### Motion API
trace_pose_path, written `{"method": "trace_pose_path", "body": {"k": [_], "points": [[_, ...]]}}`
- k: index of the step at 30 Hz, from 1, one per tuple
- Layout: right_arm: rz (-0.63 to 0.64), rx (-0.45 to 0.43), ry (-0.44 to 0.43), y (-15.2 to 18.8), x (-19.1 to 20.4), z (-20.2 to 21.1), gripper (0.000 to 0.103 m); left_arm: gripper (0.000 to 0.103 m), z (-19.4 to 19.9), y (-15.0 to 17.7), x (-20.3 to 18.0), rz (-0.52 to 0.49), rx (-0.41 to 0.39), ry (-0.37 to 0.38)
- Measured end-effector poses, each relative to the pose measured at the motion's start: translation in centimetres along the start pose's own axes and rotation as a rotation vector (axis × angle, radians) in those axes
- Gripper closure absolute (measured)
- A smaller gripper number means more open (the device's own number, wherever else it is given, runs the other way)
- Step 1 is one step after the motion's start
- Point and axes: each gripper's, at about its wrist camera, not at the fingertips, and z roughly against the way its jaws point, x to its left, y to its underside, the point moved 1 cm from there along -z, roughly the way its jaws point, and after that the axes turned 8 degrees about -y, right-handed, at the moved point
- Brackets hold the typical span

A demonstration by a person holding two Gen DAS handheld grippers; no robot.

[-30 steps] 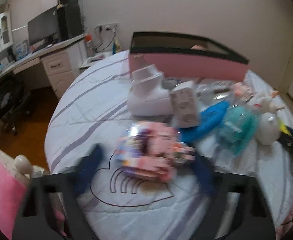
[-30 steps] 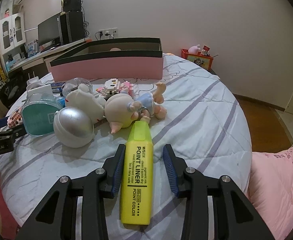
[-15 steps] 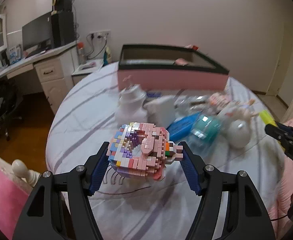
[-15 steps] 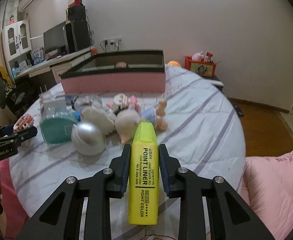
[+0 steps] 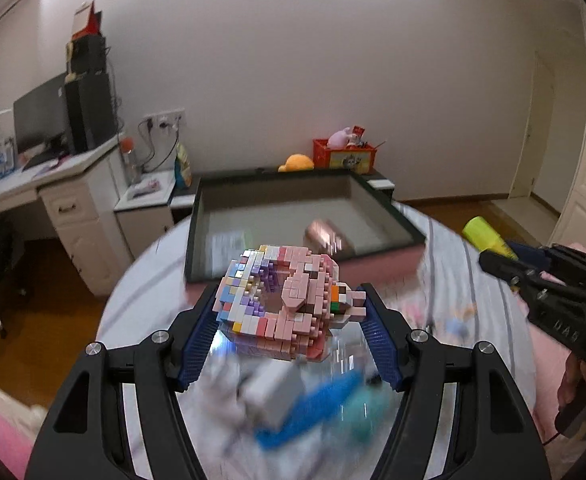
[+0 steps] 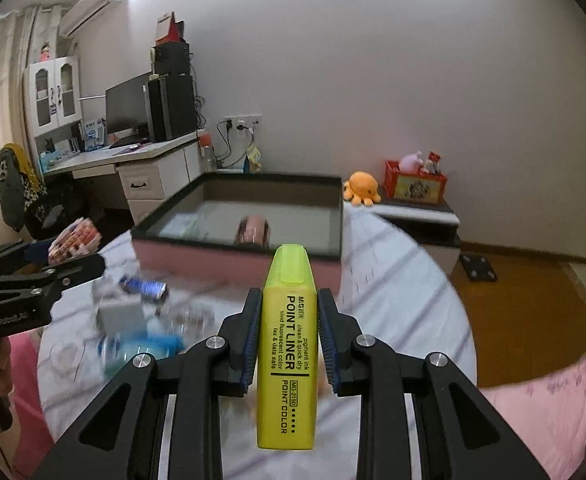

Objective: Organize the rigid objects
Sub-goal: 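Lower the block figure and yellow highlighter into the pink box and release, then withdraw both tools from the pink box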

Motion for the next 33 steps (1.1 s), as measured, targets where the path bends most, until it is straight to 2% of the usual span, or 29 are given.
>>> {"method": "trace_pose_path", "body": {"k": [2,5,9,13,18,22,24,27,29,30,33], "points": [[0.018,0.004,-0.007,-2.0,-0.3,-1.8,0.076,0.034,-2.1,-2.3,0.0,-0.013,0.02,0.017],[0.024,0.034,-0.033,-4.6,-1.1,-5.6,0.076,0.034,-5.8,-5.0,-0.4,-0.048,0.068,0.001],[0.03,0.122,-0.032,-6.6,-2.1,-11.0,0.076,0.034,-11.8,-7.6,-0.6,-0.07,0.161,-0.02],[0.006,0.228,-0.022,-6.7,-3.4,-16.3,0.076,0.034,-16.3,-8.0,-0.8,-0.068,0.251,-0.024],[0.0,0.309,-0.029,-5.4,-4.0,-19.1,0.076,0.034,-19.8,-6.9,-1.8,-0.092,0.329,-0.033],[0.005,0.334,-0.028,-4.8,-4.2,-19.5,0.075,0.033,-20.8,-5.9,-2.3,-0.102,0.365,-0.047],[-0.001,0.337,-0.026,-4.6,-4.2,-19.3,0.075,0.025,-20.7,-5.9,-2.3,-0.107,0.359,-0.074],[-0.018,0.325,-0.021,-4.8,-4.2,-18.6,0.073,0.015,-19.5,-6.0,-1.6,-0.067,0.336,-0.073],[-0.024,0.3,-0.008,-5.2,-4.2,-17.7,0.056,0.013,-18.2,-6.2,-1.0,-0.037,0.314,-0.064],[-0.03,0.283,-0.01,-5.4,-4.3,-17.0,0.053,0.008,-17.4,-6.4,-0.8,-0.024,0.295,-0.062],[-0.065,0.225,-0.013,-5.9,-4.4,-14.4,0.044,0.005,-13.9,-6.9,-0.2,-0.005,0.222,-0.078]]}}
